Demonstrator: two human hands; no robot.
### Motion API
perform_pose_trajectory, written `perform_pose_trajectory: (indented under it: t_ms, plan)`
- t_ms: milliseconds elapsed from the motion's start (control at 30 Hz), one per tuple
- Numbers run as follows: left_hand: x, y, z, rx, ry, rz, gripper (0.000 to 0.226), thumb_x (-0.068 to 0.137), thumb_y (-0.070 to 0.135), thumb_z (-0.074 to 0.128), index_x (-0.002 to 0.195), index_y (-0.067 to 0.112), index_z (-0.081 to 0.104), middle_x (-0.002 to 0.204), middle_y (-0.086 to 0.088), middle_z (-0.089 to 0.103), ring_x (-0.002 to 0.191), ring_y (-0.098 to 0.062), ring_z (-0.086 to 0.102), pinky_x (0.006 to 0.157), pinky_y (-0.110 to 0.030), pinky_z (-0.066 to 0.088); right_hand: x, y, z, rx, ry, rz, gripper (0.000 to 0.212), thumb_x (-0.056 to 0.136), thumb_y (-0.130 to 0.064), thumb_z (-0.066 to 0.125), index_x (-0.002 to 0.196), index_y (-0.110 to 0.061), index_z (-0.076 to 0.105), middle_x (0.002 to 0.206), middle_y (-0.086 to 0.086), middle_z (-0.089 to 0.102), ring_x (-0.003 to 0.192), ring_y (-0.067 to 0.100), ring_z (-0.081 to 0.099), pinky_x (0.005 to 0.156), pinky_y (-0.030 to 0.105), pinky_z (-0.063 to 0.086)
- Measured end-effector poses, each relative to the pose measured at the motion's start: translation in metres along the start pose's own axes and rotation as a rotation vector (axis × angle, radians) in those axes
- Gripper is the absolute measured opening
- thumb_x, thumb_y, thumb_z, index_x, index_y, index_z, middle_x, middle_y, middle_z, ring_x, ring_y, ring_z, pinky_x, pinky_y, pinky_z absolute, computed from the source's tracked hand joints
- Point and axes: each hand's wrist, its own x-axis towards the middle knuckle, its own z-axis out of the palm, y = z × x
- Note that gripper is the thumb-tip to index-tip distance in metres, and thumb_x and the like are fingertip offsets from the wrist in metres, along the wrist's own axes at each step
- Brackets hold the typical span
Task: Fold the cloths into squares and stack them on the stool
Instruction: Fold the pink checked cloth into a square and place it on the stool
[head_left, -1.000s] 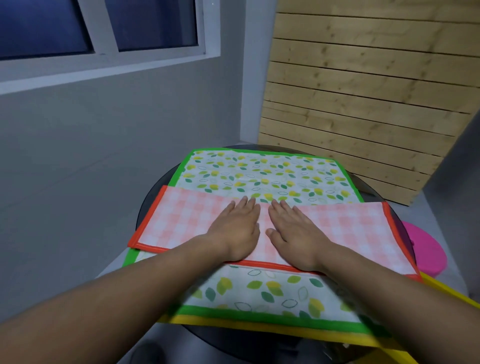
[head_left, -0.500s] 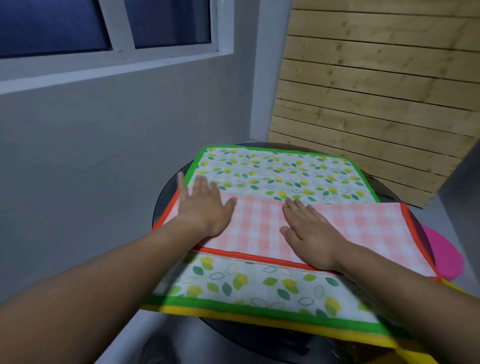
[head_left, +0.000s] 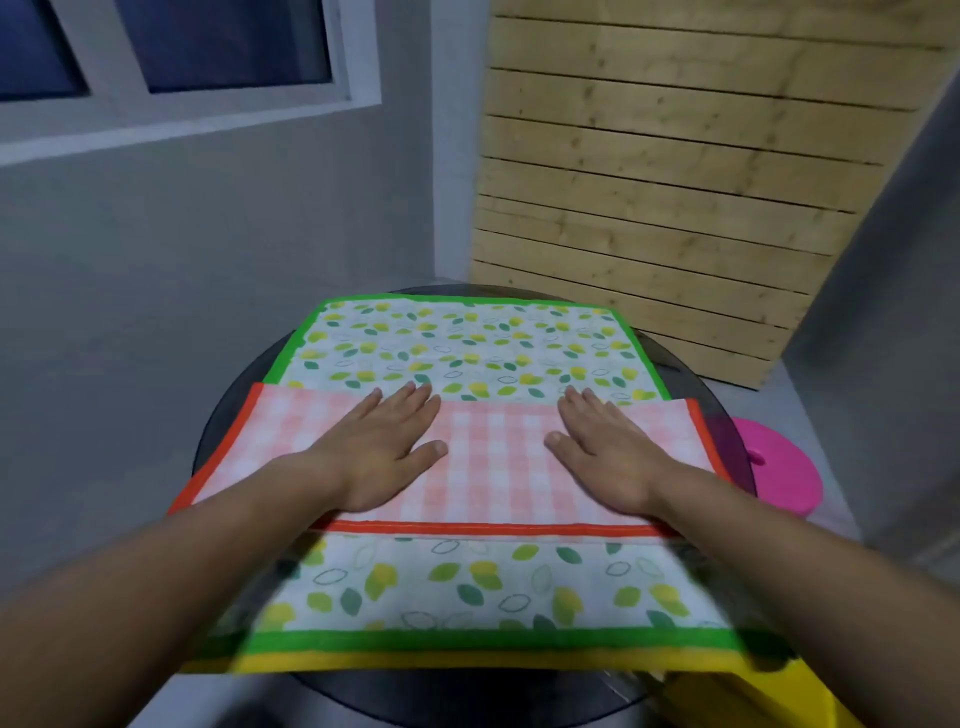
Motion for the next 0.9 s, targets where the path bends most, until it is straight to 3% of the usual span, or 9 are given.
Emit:
perform_pose_trajectory:
  t_ms: [100, 200, 300, 367, 433, 500, 600, 733, 900]
  plan:
    - [0.001, 0.000, -0.002, -0.015, -0.011, -0.006, 0.089, 0.082, 0.072, -0.003, 0.158, 0.027, -0.007, 0.163, 0.010, -0.018, 0.147, -0.003, -0.022, 0.120, -0.029, -0.015, -0.010, 0.031, -0.011, -0.008, 0.016, 0.116, 0.070, 0.103, -0.052, 0.022, 0.157, -0.012, 0.004, 0.166, 0.004, -0.006, 0.152, 0.019, -0.009, 0.123, 0.032, -0.003]
    - [0.002, 0.001, -0.003, -0.050, -0.032, -0.012, 0.095, 0.076, 0.075, -0.005, 0.158, 0.028, -0.006, 0.163, 0.011, -0.017, 0.147, -0.001, -0.020, 0.120, -0.028, -0.014, -0.014, 0.038, -0.009, -0.021, 0.029, 0.142, 0.073, 0.101, -0.055, 0.021, 0.157, -0.012, 0.003, 0.165, 0.005, -0.006, 0.152, 0.020, -0.008, 0.123, 0.034, -0.001]
    - [0.005, 0.002, -0.009, -0.067, -0.044, -0.032, 0.080, 0.092, 0.069, 0.017, 0.159, 0.027, 0.003, 0.165, 0.009, -0.007, 0.151, -0.005, -0.010, 0.122, -0.030, -0.007, -0.014, 0.037, -0.008, -0.018, 0.056, 0.130, 0.075, 0.100, -0.058, 0.022, 0.157, -0.013, 0.005, 0.166, 0.004, -0.005, 0.153, 0.020, -0.006, 0.124, 0.035, 0.001]
    - [0.008, 0.003, -0.017, -0.071, -0.008, -0.040, 0.068, 0.098, 0.061, 0.035, 0.155, 0.025, 0.028, 0.164, 0.007, 0.018, 0.152, -0.016, 0.013, 0.123, -0.034, 0.013, -0.015, 0.038, -0.010, 0.087, 0.068, 0.138, 0.072, 0.101, -0.056, 0.026, 0.158, -0.016, 0.010, 0.166, 0.001, -0.002, 0.152, 0.017, -0.005, 0.123, 0.033, 0.001]
    - [0.014, 0.005, -0.029, -0.079, 0.062, -0.017, 0.047, 0.094, 0.058, 0.044, 0.122, 0.022, 0.057, 0.133, 0.007, 0.054, 0.128, -0.026, 0.048, 0.105, -0.039, 0.041, -0.017, 0.037, -0.012, 0.240, 0.130, 0.138, 0.065, 0.101, -0.053, 0.034, 0.155, -0.018, 0.024, 0.165, -0.001, 0.009, 0.152, 0.014, -0.001, 0.122, 0.032, 0.004]
    - [0.020, 0.009, -0.040, -0.088, 0.122, -0.029, 0.034, 0.093, 0.048, 0.054, 0.111, 0.020, 0.060, 0.111, 0.004, 0.062, 0.108, -0.025, 0.057, 0.090, -0.039, 0.049, -0.019, 0.031, -0.016, 0.376, 0.220, 0.129, 0.057, 0.100, -0.048, 0.041, 0.149, -0.019, 0.036, 0.163, -0.002, 0.022, 0.152, 0.012, 0.004, 0.118, 0.030, 0.010]
    - [0.029, 0.012, -0.052, -0.094, 0.140, -0.092, 0.030, 0.091, 0.038, 0.064, 0.118, 0.025, 0.066, 0.104, 0.007, 0.068, 0.104, -0.020, 0.062, 0.088, -0.033, 0.051, -0.022, 0.020, -0.018, 0.405, 0.252, 0.078, 0.051, 0.101, -0.040, 0.046, 0.146, -0.018, 0.041, 0.160, 0.000, 0.028, 0.151, 0.009, 0.008, 0.113, 0.023, 0.012]
    - [0.033, 0.011, -0.056, -0.248, 0.062, -0.121, 0.012, 0.087, 0.030, 0.073, 0.087, 0.018, 0.075, 0.080, 0.010, 0.070, 0.077, -0.009, 0.063, 0.074, -0.025, 0.050, -0.025, 0.008, -0.015, 0.356, 0.216, -0.003, 0.051, 0.099, -0.043, 0.047, 0.144, -0.020, 0.045, 0.161, -0.003, 0.027, 0.151, 0.006, 0.009, 0.119, 0.026, 0.012]
    - [0.022, 0.004, -0.059, -0.458, 0.100, -0.256, 0.021, 0.084, 0.027, 0.078, 0.081, 0.006, 0.075, 0.071, 0.006, 0.068, 0.066, -0.010, 0.057, 0.065, -0.019, 0.046, -0.027, -0.007, -0.018, 0.345, 0.236, -0.066, 0.041, 0.098, -0.042, 0.049, 0.134, -0.025, 0.055, 0.156, -0.008, 0.037, 0.149, 0.005, 0.018, 0.120, 0.026, 0.017]
